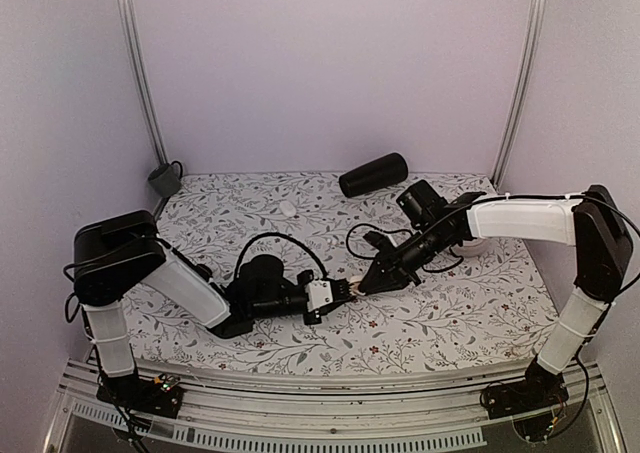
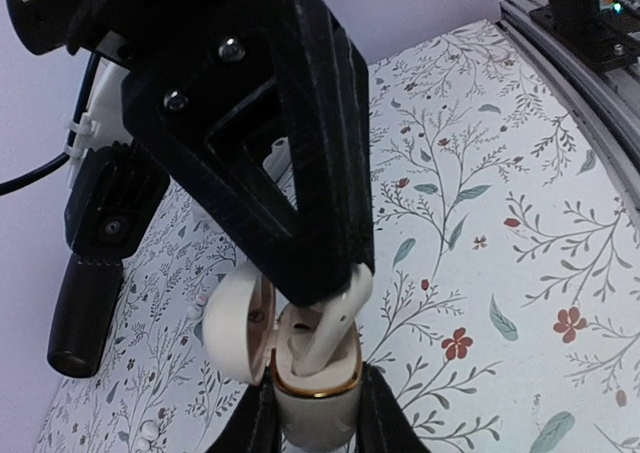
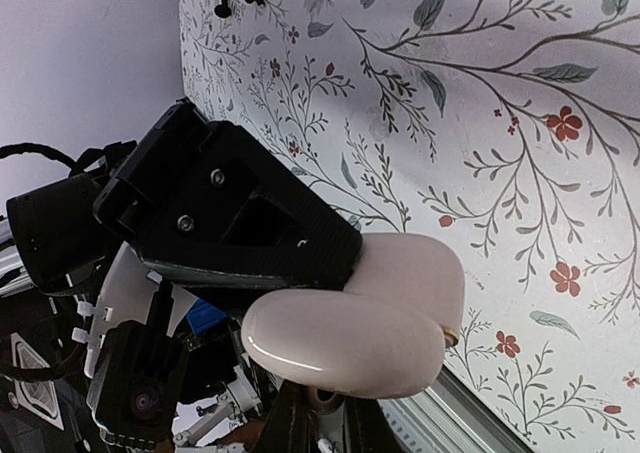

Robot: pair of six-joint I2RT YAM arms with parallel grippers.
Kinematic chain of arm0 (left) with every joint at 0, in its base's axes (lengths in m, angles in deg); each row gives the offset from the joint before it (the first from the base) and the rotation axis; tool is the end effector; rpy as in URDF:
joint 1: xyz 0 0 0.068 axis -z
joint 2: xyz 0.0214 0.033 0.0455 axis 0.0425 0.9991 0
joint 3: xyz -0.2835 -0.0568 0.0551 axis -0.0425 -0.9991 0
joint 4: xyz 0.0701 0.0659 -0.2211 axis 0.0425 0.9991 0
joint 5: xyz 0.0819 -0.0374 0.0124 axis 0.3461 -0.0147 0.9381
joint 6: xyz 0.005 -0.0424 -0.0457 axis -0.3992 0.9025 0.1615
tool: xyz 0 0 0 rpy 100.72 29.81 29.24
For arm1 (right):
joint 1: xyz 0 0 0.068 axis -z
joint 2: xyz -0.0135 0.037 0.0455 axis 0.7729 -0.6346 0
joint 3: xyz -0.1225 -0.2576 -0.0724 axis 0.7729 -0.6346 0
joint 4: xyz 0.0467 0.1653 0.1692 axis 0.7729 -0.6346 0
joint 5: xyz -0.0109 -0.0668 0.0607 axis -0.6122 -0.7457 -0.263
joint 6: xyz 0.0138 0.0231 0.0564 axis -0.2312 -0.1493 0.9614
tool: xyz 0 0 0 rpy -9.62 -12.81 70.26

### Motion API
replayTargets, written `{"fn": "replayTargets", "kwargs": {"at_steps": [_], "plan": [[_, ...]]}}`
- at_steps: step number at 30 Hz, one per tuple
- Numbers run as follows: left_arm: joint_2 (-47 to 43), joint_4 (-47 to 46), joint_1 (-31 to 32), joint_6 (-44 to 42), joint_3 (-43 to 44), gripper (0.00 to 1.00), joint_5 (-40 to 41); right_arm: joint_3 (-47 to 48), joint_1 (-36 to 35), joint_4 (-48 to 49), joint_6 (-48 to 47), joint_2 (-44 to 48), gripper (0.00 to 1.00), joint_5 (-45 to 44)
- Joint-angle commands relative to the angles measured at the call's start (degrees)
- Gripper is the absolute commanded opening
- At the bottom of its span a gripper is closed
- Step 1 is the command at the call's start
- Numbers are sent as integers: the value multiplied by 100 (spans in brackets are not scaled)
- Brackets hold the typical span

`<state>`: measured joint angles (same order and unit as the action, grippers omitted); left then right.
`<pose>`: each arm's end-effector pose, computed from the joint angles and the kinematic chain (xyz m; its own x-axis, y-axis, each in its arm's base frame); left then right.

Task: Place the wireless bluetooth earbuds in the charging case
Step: Insert the left earbud into the left side groove of the charging case.

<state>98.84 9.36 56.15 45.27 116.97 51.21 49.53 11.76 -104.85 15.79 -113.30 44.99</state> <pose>0.1844 -0.3193 0.1693 0.4160 0.3329 -0.8463 0.8440 0.2050 0.4955 0.2352 0.2361 0.2364 -0.9554 -0.2942 0.0245 -0.1508 0.5575 0.8164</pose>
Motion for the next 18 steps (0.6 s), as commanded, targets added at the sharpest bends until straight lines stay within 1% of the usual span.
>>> {"fn": "replayTargets", "kwargs": {"at_steps": [1, 8, 10, 18], "plan": [[142, -411, 155, 65, 75, 0, -78, 131, 93, -50, 131, -118, 6, -163], [215, -610, 156, 329, 77, 0, -147, 192, 97, -86, 228, -367, 6, -263], [442, -750, 159, 417, 46, 0, -150, 285, 102, -104, 283, -423, 7, -316], [644, -1148, 174, 624, 34, 0, -114, 455, 105, -190, 510, -598, 9, -352]]}}
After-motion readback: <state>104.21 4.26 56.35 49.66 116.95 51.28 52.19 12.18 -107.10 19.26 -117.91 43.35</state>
